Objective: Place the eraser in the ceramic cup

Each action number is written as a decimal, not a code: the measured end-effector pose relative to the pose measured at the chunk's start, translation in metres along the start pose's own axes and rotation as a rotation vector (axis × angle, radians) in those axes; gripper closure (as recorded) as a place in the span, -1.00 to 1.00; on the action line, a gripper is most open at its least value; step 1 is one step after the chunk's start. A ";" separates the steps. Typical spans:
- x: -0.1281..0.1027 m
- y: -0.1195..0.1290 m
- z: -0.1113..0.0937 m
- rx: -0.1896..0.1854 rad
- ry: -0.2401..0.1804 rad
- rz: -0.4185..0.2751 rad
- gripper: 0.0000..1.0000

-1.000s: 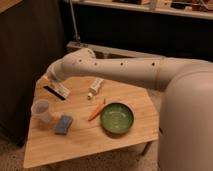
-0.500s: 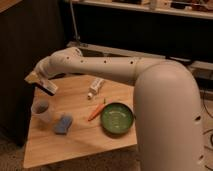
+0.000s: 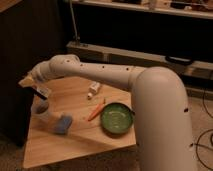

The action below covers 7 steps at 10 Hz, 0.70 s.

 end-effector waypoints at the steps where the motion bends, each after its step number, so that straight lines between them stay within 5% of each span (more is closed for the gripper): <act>1: 0.000 0.006 0.007 -0.022 -0.005 -0.003 1.00; 7: 0.017 0.040 0.041 -0.128 0.009 -0.025 1.00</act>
